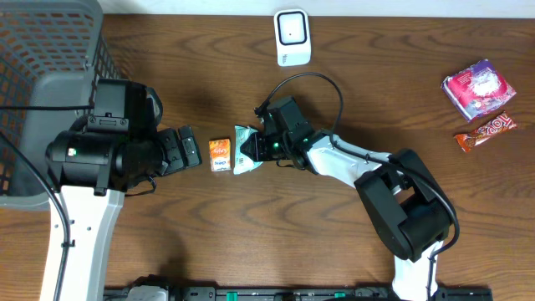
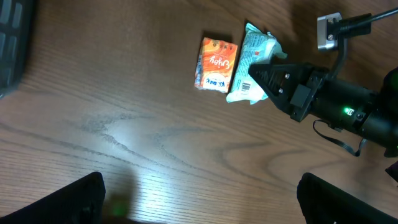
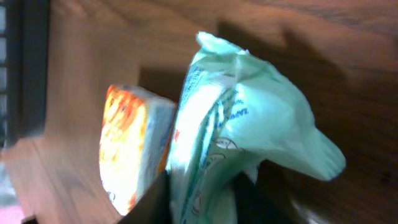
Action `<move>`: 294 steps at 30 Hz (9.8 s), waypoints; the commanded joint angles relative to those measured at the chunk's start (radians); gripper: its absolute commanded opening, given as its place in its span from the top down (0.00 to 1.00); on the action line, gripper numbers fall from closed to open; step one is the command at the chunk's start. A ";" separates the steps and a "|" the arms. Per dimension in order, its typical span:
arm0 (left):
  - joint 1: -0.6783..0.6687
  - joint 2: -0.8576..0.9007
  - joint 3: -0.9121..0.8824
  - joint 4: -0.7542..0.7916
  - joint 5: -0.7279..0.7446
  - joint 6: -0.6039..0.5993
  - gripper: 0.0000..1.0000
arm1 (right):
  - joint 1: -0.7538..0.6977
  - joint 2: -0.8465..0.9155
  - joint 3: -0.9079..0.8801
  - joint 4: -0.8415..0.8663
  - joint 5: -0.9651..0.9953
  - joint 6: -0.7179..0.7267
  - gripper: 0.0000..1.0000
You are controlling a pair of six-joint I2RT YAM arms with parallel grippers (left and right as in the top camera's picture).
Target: Scan the item barcode
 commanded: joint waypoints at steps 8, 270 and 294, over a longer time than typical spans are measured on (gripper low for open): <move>0.004 0.000 0.000 -0.004 0.002 0.020 0.02 | -0.045 -0.073 0.211 -0.438 0.285 -0.179 0.99; 0.004 0.000 0.000 -0.004 0.002 0.020 0.02 | -0.066 0.344 0.977 -1.028 -0.141 -0.168 0.50; 0.004 0.000 0.000 -0.004 0.002 0.020 0.02 | 0.035 0.487 0.974 -1.012 -0.193 -0.044 0.58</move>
